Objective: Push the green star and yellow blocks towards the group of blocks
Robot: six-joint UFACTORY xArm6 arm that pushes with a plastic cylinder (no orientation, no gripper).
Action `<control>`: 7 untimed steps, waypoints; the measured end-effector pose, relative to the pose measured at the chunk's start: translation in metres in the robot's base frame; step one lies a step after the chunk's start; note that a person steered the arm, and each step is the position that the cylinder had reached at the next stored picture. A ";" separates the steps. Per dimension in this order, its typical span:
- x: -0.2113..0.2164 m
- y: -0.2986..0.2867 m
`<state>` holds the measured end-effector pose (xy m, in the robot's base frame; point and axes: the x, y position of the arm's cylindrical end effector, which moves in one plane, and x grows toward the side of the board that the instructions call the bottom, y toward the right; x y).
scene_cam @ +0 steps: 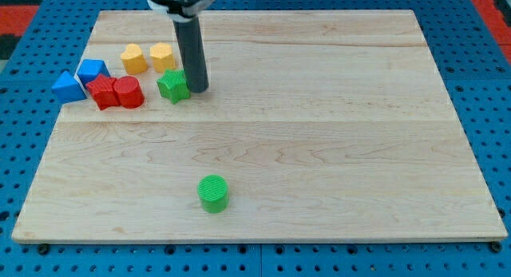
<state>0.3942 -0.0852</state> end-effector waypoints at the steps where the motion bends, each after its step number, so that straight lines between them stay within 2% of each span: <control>1: 0.005 -0.013; 3: -0.033 -0.060; 4: -0.022 -0.043; 5: -0.028 0.020; 6: -0.086 0.050; 7: -0.112 0.075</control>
